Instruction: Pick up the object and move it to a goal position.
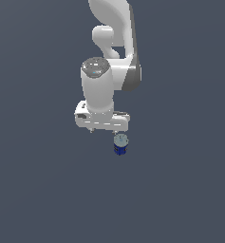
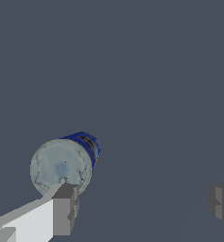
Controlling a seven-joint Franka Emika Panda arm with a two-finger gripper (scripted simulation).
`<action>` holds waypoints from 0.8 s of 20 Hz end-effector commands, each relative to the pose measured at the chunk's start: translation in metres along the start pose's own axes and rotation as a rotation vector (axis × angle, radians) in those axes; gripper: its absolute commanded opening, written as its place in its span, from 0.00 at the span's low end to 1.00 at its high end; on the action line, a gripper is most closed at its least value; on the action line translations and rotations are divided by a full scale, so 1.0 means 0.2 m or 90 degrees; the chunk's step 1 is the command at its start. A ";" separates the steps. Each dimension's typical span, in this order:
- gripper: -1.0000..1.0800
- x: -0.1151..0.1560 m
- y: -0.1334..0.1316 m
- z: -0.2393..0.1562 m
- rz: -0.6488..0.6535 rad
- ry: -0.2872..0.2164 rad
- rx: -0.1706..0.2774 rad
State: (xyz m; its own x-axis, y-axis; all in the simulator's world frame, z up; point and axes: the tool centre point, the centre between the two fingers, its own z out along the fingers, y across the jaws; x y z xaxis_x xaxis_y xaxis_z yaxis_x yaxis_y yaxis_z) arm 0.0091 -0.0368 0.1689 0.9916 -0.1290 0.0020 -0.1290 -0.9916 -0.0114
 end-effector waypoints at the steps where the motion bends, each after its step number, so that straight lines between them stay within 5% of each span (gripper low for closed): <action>1: 0.96 0.00 0.00 0.00 0.000 0.000 0.000; 16: 0.96 0.02 -0.09 0.00 -0.050 0.004 -0.001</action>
State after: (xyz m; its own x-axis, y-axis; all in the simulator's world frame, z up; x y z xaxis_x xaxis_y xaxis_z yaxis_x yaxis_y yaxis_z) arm 0.0149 -0.0192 0.1688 0.9986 -0.0522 0.0094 -0.0521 -0.9986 -0.0088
